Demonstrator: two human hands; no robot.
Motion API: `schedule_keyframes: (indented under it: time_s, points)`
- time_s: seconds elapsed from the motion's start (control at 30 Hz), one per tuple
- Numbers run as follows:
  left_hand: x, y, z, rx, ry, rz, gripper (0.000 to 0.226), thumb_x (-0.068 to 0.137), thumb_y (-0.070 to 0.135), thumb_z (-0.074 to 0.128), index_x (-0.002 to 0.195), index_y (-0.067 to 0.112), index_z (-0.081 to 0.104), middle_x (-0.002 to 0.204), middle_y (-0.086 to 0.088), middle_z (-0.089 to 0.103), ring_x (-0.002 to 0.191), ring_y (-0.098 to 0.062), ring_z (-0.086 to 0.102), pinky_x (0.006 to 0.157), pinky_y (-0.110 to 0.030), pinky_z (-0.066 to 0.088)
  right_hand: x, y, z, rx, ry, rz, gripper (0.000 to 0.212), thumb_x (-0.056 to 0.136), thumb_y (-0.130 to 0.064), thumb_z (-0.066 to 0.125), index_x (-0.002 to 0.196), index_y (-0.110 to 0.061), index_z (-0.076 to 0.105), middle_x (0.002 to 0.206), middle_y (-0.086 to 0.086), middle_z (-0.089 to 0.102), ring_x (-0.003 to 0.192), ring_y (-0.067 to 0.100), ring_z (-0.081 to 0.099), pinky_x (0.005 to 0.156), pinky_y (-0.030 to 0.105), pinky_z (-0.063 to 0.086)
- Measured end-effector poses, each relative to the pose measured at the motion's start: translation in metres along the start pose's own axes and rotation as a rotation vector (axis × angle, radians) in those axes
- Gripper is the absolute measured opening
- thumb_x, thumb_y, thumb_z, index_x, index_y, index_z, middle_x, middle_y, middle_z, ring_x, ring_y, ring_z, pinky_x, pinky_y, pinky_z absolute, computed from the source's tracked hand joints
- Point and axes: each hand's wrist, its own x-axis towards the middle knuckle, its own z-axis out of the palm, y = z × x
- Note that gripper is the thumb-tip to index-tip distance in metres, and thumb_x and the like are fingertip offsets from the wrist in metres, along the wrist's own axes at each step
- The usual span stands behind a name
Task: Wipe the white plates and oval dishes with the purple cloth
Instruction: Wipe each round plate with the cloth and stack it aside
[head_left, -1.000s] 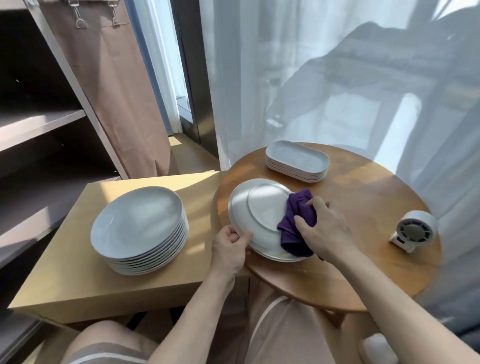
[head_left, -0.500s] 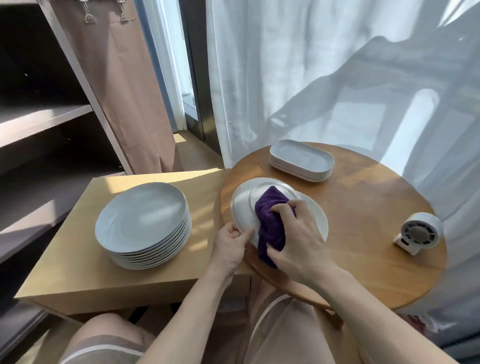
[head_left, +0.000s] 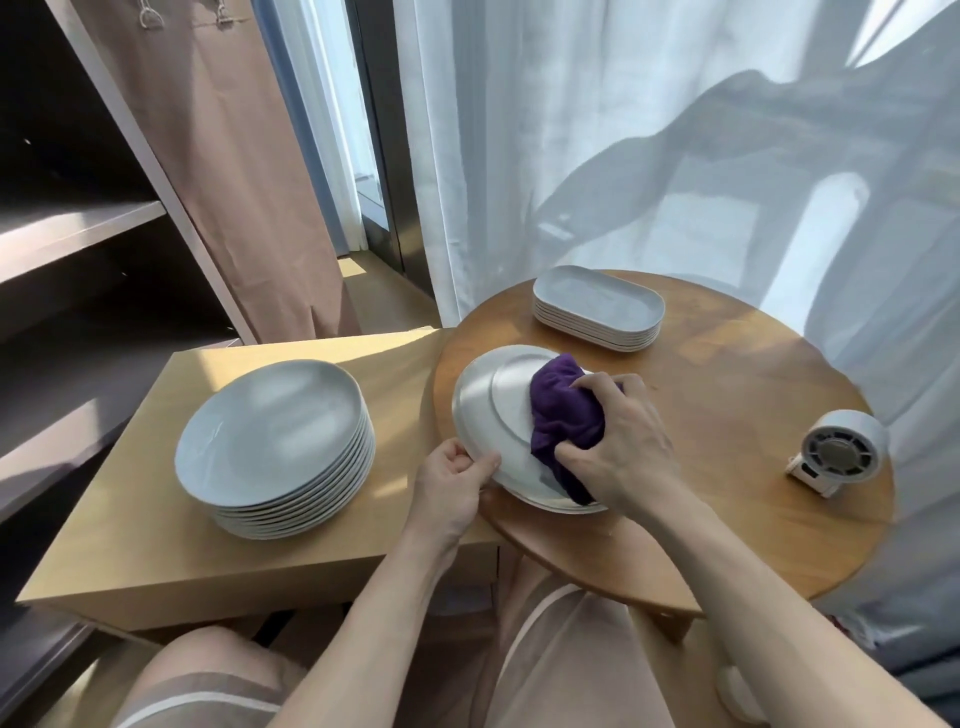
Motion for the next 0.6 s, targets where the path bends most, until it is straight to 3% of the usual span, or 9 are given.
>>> schedule_keyframes:
  time_s: [0.1, 0.3, 0.43, 0.6]
  points:
    - [0.001, 0.001, 0.000, -0.004, -0.004, 0.018, 0.012, 0.095, 0.006, 0.069, 0.106, 0.009, 0.064, 0.095, -0.008, 0.079, 0.079, -0.014, 0.075, 0.060, -0.019, 0.054, 0.006, 0.009, -0.004, 0.026, 0.032, 0.088, 0.062, 0.067, -0.038, 0.074, 0.126, -0.039, 0.055, 0.117, -0.005, 0.045, 0.103, 0.022, 0.053, 0.085, 0.030, 0.041]
    - [0.001, 0.000, 0.000, 0.016, 0.027, 0.019, 0.009, 0.094, 0.007, 0.070, 0.099, 0.009, 0.064, 0.086, -0.004, 0.078, 0.069, -0.010, 0.072, 0.055, -0.017, 0.051, 0.011, 0.026, -0.012, 0.081, 0.119, 0.231, 0.058, 0.071, -0.029, 0.077, 0.126, -0.029, 0.057, 0.117, 0.002, 0.050, 0.096, 0.018, 0.046, 0.084, 0.028, 0.037]
    - [0.000, -0.002, 0.003, 0.012, 0.047, 0.016, 0.009, 0.094, 0.007, 0.071, 0.095, 0.009, 0.062, 0.082, -0.004, 0.076, 0.064, -0.008, 0.069, 0.054, -0.017, 0.049, 0.011, 0.033, -0.018, 0.034, 0.027, 0.293, 0.059, 0.071, -0.035, 0.076, 0.125, -0.027, 0.052, 0.118, 0.002, 0.047, 0.100, 0.025, 0.050, 0.086, 0.032, 0.042]
    - [0.000, 0.001, 0.006, 0.008, 0.071, 0.007, 0.009, 0.094, 0.006, 0.069, 0.099, 0.009, 0.063, 0.089, -0.007, 0.077, 0.068, -0.008, 0.071, 0.056, -0.018, 0.051, -0.006, 0.018, -0.019, -0.006, -0.076, 0.234, 0.055, 0.066, -0.047, 0.076, 0.106, -0.027, 0.044, 0.109, -0.001, 0.047, 0.094, 0.026, 0.051, 0.079, 0.033, 0.039]
